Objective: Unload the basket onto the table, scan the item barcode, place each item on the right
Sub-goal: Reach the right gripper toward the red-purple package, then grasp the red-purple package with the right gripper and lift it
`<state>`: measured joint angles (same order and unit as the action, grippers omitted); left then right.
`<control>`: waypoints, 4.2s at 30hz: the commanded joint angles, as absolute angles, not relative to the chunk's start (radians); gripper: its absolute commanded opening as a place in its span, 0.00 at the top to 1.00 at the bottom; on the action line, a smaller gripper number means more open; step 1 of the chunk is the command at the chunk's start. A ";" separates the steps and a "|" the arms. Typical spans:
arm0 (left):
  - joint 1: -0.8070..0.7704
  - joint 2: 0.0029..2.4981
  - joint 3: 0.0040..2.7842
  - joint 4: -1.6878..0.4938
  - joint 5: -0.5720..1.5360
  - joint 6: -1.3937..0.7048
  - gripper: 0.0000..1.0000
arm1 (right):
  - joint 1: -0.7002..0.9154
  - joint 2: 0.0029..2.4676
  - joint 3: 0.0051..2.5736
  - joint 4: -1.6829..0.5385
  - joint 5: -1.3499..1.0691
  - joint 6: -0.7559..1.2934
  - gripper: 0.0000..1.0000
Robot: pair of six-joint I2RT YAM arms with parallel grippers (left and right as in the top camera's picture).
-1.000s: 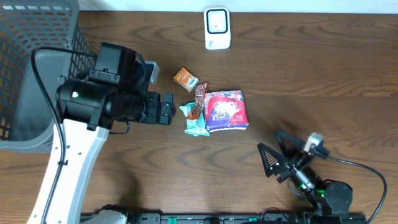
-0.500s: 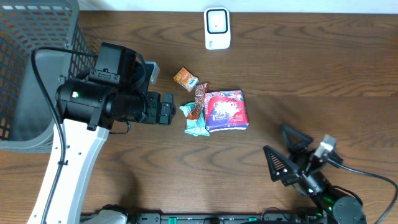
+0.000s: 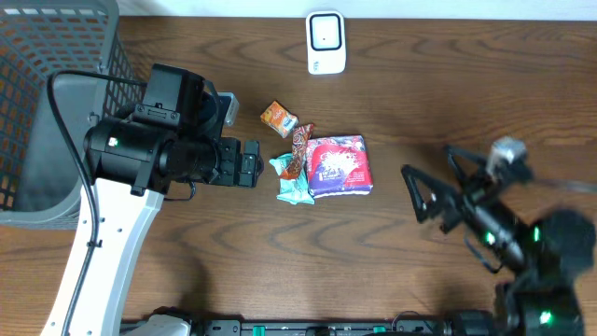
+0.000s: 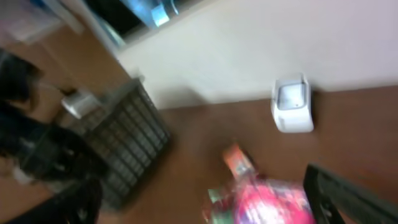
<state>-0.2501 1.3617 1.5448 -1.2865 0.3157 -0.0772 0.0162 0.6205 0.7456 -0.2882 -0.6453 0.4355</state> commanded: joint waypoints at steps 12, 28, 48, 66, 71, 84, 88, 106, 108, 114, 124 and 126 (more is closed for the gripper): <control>-0.252 1.365 1.540 -1.291 0.312 -0.064 0.02 | 0.015 1.196 1.069 -0.752 -0.691 0.340 0.01; -0.252 1.365 1.540 -1.291 0.312 -0.064 0.02 | 0.025 1.561 1.066 -0.750 -0.627 0.331 0.05; -0.252 1.365 1.540 -1.291 0.312 -0.064 0.02 | 0.111 1.901 1.066 -0.600 -0.664 0.204 0.30; -0.252 1.365 1.540 -1.291 0.312 -0.064 0.02 | 0.206 1.949 1.066 -0.530 -0.664 0.205 0.92; -0.252 1.365 1.540 -1.291 0.312 -0.064 0.02 | 0.207 1.925 1.067 -0.542 -0.664 0.213 0.99; -0.252 1.365 1.540 -1.291 0.312 -0.064 0.02 | 0.212 1.523 1.081 -0.612 -0.298 0.247 0.99; -0.252 1.365 1.540 -1.291 0.312 -0.064 0.02 | 0.211 1.414 1.081 -0.641 -0.133 0.289 0.99; -0.252 1.365 1.540 -1.291 0.312 -0.064 0.02 | 0.212 1.422 1.080 -0.770 0.683 0.538 0.99; -0.252 1.365 1.540 -1.291 0.312 -0.064 0.02 | 0.217 1.473 1.080 -0.769 0.683 0.569 0.99; -0.252 1.365 1.540 -1.291 0.312 -0.064 0.02 | 0.326 1.593 1.080 -0.704 0.619 0.570 0.80; -0.252 1.365 1.540 -1.291 0.312 -0.064 0.02 | 0.463 1.593 1.122 -0.555 0.368 0.561 0.41; -0.252 1.365 1.540 -1.291 0.312 -0.064 0.02 | 0.458 1.592 1.160 -0.554 0.299 0.531 0.40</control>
<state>-0.2501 1.3617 1.5448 -1.2865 0.3149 -0.0769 0.4591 1.6020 1.0935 -0.5606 0.4305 0.5514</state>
